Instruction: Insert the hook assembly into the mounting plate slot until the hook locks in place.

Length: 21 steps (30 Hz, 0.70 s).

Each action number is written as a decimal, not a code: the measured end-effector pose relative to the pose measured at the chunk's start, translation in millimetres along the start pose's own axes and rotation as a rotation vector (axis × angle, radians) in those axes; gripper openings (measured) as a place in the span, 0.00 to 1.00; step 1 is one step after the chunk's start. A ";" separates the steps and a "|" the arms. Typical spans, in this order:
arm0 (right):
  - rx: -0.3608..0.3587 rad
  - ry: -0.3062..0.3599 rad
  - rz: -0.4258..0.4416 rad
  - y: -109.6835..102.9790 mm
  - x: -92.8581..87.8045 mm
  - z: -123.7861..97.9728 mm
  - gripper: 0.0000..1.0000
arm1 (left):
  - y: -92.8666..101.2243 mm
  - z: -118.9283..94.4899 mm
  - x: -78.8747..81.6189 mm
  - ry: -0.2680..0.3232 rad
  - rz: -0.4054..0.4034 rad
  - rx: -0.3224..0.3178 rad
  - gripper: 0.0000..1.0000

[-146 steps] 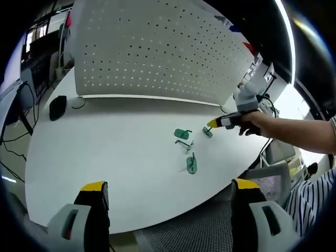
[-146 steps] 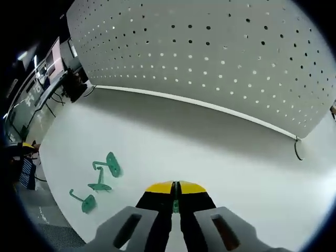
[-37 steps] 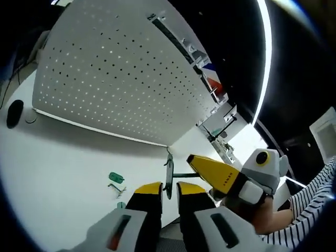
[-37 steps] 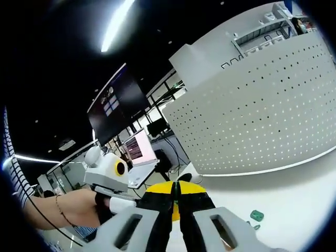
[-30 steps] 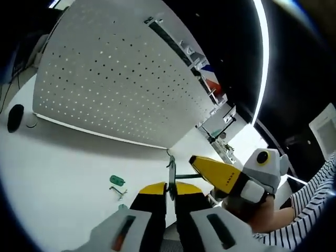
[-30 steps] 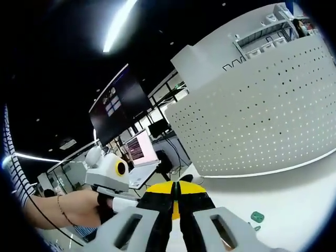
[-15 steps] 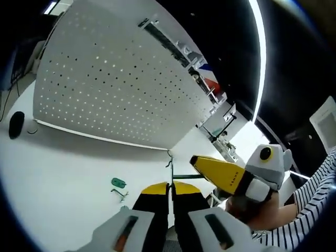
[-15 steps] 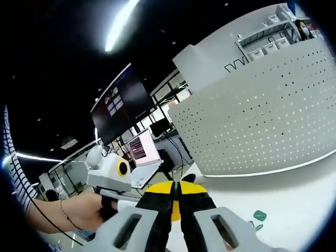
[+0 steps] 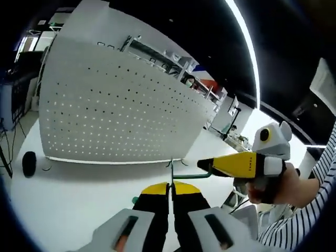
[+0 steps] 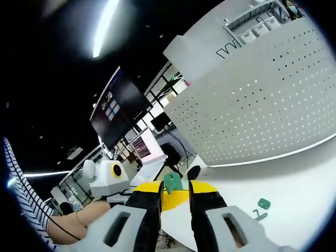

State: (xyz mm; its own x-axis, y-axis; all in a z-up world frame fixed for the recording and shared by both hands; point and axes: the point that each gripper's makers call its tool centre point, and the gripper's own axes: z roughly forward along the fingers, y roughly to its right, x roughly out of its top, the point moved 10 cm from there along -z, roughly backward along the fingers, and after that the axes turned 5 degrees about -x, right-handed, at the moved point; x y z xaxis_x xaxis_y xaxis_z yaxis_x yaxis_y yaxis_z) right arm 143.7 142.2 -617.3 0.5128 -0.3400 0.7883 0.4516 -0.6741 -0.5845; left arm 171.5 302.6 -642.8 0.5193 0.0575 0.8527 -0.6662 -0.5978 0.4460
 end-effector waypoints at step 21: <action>0.002 -0.009 -0.035 -5.9 -4.1 13.7 0.08 | 12.0 5.7 6.0 0.035 0.168 0.002 0.01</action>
State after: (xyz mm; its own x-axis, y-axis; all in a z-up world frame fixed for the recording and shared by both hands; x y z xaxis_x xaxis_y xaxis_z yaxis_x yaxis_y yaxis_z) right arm 148.9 156.5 -619.7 0.5030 -0.3100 0.8068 0.4713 -0.6840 -0.5567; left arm 169.7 291.2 -633.9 0.3819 -0.0157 0.9241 -0.7410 -0.6028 0.2960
